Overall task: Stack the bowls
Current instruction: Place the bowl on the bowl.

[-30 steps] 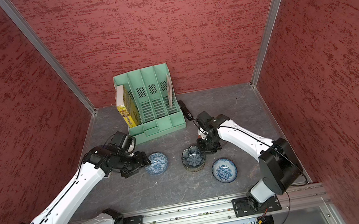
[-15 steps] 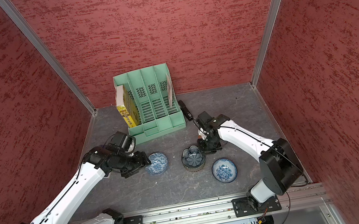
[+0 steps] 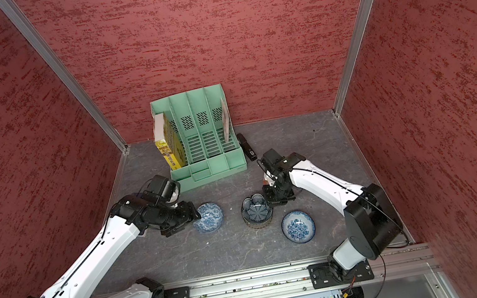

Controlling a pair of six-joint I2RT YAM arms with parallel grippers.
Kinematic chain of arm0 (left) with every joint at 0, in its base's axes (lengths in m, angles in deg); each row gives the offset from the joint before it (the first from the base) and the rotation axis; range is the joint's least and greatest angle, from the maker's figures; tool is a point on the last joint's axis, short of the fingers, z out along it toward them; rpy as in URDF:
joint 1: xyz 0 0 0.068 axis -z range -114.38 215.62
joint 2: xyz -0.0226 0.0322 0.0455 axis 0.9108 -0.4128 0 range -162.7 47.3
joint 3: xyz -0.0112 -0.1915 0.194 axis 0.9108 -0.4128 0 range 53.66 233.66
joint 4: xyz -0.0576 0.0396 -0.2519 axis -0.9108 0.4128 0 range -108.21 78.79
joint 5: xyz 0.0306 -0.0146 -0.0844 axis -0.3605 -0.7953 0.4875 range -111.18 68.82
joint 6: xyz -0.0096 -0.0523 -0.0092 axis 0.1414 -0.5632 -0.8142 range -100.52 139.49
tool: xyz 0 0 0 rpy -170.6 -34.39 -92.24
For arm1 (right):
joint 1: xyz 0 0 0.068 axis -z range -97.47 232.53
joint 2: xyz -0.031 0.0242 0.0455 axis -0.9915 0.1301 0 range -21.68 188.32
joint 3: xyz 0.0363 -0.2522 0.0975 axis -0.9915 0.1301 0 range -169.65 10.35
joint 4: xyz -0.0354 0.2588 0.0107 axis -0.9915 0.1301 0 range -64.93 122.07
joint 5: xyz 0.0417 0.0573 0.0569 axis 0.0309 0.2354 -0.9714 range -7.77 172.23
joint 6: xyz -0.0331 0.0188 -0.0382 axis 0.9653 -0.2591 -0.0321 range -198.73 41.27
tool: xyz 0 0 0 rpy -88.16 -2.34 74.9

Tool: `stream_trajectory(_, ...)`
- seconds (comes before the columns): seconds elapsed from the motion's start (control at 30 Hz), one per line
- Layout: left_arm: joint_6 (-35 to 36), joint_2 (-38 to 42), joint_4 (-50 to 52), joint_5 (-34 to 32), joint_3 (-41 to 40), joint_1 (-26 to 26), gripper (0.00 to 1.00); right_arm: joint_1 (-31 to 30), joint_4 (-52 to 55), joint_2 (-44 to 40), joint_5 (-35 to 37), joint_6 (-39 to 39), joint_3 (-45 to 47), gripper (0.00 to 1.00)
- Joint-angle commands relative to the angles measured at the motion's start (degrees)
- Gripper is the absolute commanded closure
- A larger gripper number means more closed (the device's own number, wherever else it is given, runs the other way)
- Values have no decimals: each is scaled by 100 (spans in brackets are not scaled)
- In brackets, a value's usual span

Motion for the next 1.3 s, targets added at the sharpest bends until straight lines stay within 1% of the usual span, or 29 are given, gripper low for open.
stream_trajectory(0.0,34,14,-73,-31,-63,-28,26,28,-127,-34,-203,-34,75,94)
stream_trajectory(0.23,30,14,-89,-24,-72,-32,27,21,-150,30,-266,-24,96,89)
stream_trajectory(0.47,43,-20,-92,-11,-26,-32,26,22,-60,0,-200,12,23,86)
stream_trajectory(0.53,38,-36,-86,-10,-20,-37,26,24,-37,1,-192,12,27,81)
stream_trajectory(0.73,64,-49,-58,-17,25,-28,26,25,94,-77,-91,41,-49,73)
stream_trajectory(0.83,70,-57,-54,-18,50,-32,26,22,197,-152,-11,51,-145,66)
stream_trajectory(0.9,81,-63,-54,-19,67,-32,27,26,283,-185,35,59,-217,65)
stream_trajectory(1.07,82,-46,-46,-24,74,-32,26,102,465,-304,367,10,-353,65)
stream_trajectory(1.27,114,72,-11,-69,64,-30,27,628,682,-1089,1226,-214,-138,66)
